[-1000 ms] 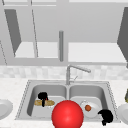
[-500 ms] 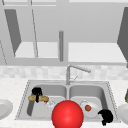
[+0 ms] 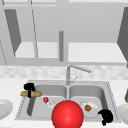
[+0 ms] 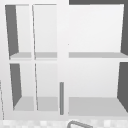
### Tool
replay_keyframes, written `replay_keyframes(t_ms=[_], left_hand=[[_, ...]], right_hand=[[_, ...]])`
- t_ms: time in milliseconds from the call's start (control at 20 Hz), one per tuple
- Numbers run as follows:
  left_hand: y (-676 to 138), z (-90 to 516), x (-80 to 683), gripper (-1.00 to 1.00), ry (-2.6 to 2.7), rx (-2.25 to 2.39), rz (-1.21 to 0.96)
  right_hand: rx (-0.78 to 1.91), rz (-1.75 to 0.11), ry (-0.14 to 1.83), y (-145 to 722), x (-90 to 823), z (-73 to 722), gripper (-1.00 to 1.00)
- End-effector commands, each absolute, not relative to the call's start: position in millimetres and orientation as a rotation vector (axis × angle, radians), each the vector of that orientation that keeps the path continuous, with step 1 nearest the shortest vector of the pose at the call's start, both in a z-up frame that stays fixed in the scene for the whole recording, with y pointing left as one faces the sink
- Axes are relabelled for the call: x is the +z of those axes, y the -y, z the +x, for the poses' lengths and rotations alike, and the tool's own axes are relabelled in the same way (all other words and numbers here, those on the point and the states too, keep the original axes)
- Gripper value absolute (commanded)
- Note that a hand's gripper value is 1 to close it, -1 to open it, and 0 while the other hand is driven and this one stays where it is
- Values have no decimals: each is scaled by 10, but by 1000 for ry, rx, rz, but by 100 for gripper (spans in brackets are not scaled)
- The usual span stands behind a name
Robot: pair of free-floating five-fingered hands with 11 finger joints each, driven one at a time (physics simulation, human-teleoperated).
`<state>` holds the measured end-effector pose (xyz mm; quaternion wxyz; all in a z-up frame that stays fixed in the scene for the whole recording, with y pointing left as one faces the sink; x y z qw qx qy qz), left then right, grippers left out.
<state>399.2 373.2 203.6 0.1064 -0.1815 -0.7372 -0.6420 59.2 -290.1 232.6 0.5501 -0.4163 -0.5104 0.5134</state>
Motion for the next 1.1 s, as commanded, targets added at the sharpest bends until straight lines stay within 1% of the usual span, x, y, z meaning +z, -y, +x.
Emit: replay_keyframes(t_ms=[0,550,800,1050], left_hand=[[-4042,3977,2217,100,2160,-1845,-574],[-4939,3870,2500,100,2165,-1857,-569],[-5343,3677,2453,100,2181,-1862,-558],[-5698,3357,2328,100,2187,-1855,-538]], right_hand=[[1215,-985,1208,2901,2326,592,0],[1215,-985,1208,2901,2326,592,0],[1215,-985,1208,2901,2326,592,0],[1215,-985,1208,2901,2326,592,0]])
